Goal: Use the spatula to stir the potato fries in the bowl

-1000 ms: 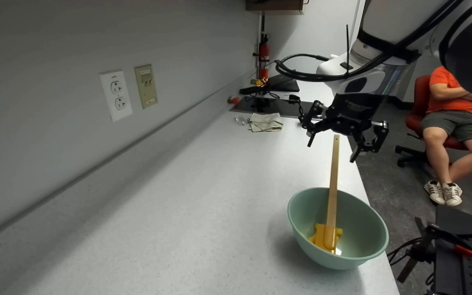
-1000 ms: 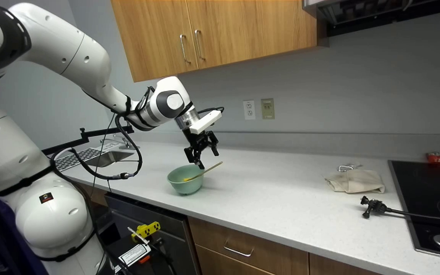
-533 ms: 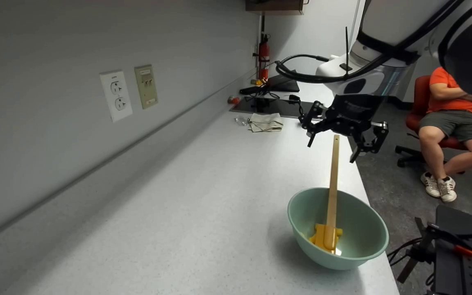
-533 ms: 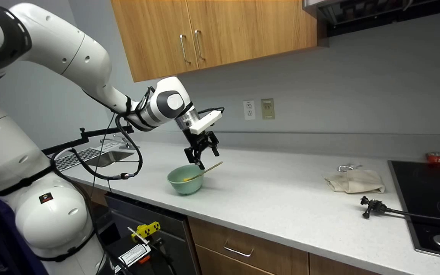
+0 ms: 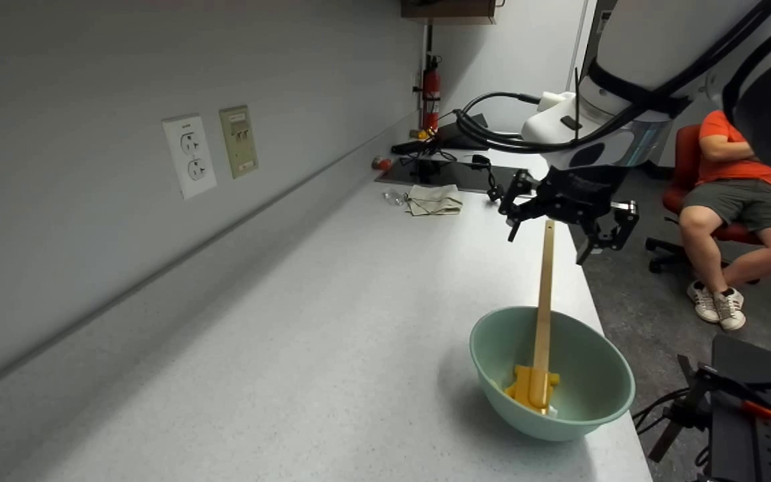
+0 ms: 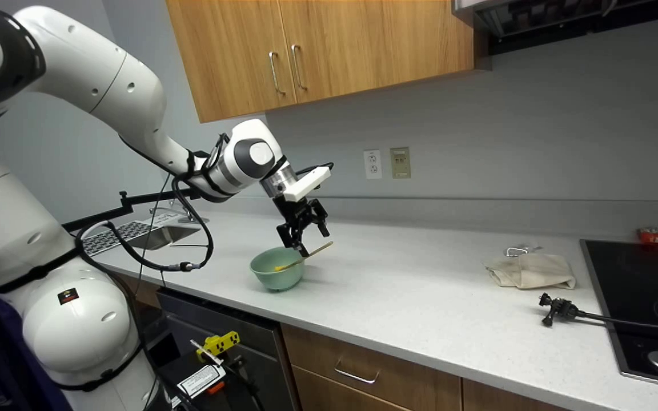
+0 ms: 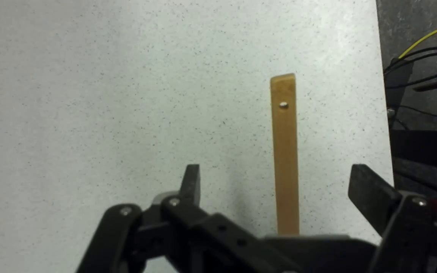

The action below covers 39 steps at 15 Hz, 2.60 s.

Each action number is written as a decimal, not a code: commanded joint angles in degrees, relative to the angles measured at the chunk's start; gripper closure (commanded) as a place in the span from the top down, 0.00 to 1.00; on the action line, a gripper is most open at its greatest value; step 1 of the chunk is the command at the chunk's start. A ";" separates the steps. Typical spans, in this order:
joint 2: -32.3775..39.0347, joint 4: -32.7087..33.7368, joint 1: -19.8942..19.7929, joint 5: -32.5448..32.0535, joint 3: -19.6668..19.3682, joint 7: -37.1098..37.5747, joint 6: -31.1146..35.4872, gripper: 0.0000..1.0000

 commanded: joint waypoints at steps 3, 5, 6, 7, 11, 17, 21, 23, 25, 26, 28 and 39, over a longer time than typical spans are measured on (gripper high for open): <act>-2.90 -2.39 -1.02 -3.87 0.96 -0.52 -0.32 1.00; -3.41 -3.49 -0.91 -3.86 0.84 -0.85 -0.47 1.00; -3.55 -3.98 -0.88 -3.86 0.81 -0.92 -0.52 1.00; -3.58 -4.36 -0.86 -3.90 0.85 -0.76 -0.46 1.00; -3.83 -5.08 -0.93 -4.00 0.87 -0.35 -0.13 0.73; -4.38 -5.13 -0.95 -4.40 1.06 -0.05 0.34 0.28; -4.84 -4.81 -0.88 -4.90 1.58 0.49 1.09 0.01; -5.21 -4.55 -1.03 -6.17 2.10 1.13 2.12 0.04; -5.48 -4.09 -1.47 -8.86 2.87 2.23 3.61 0.04; -5.66 -3.81 -1.67 -10.84 3.25 3.09 4.26 0.04; -5.96 -3.36 -2.00 -15.95 3.98 4.87 5.17 0.04; -7.70 -2.34 -0.39 -32.65 2.83 7.56 4.51 0.04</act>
